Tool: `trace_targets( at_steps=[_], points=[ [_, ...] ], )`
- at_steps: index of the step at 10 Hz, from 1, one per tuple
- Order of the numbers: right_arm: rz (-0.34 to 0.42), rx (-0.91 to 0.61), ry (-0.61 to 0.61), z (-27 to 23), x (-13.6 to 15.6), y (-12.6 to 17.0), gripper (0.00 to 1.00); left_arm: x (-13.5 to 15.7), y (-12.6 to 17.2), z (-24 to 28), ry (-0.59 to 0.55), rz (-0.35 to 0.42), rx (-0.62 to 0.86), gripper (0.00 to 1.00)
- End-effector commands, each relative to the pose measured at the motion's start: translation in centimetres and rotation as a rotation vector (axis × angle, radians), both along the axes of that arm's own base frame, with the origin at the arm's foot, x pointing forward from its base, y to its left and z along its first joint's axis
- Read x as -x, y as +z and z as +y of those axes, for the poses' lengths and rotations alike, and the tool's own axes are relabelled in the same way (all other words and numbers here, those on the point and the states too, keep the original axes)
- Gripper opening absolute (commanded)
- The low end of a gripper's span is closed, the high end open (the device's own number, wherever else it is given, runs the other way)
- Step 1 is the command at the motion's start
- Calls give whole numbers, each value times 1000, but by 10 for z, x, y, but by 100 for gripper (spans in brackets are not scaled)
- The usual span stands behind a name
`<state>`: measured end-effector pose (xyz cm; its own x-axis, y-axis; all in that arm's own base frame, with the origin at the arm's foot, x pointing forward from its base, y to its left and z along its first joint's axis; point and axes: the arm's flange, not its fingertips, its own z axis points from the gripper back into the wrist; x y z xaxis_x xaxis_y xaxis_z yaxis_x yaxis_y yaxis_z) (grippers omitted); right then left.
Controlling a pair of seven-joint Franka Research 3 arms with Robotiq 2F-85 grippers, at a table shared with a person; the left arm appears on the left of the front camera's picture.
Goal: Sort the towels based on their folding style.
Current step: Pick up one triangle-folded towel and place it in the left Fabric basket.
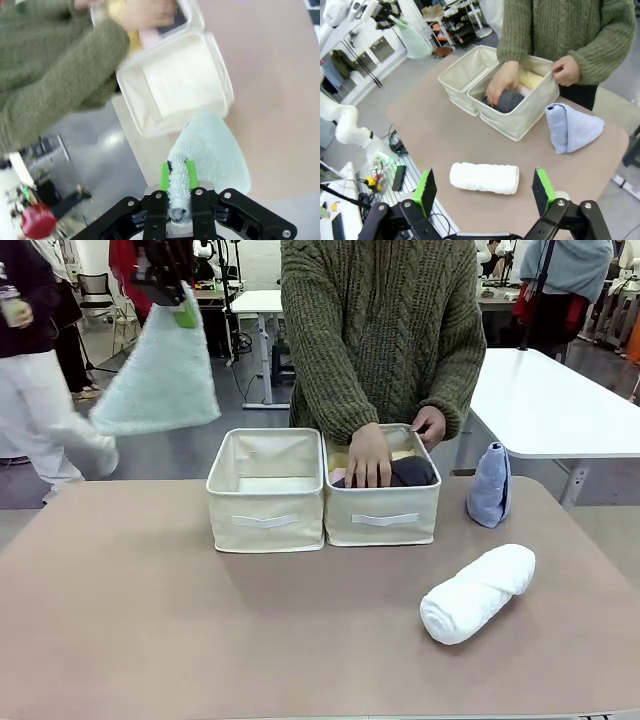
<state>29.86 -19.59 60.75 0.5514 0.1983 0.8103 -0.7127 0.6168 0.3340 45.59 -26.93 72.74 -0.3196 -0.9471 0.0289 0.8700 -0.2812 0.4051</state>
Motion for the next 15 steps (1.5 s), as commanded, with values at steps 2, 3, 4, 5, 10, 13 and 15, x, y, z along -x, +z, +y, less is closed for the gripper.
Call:
trace_targets(
  at_steps=[2,3,4,5,10,13,15],
  points=[
    [-12,-7,7,1,-1,-2,100,-61,-19,-58,-297,90,5,14],
    [-12,-7,7,1,-1,-2,100,-73,-31,-73,-308,122,-21,14],
    [-12,-7,7,1,-1,-2,100,-82,-43,-81,-308,143,-40,14],
    [-12,-7,7,1,-1,-2,100,-86,-52,-85,-299,149,-49,14],
    [-12,-7,7,1,-1,-2,100,-100,-93,-95,-185,236,0,14],
    [-12,-7,7,1,-1,-2,100,-106,-109,-102,-85,293,-43,14],
    [-12,-7,7,1,-1,-2,100,-111,-118,-107,-57,315,-38,14]
  ],
)
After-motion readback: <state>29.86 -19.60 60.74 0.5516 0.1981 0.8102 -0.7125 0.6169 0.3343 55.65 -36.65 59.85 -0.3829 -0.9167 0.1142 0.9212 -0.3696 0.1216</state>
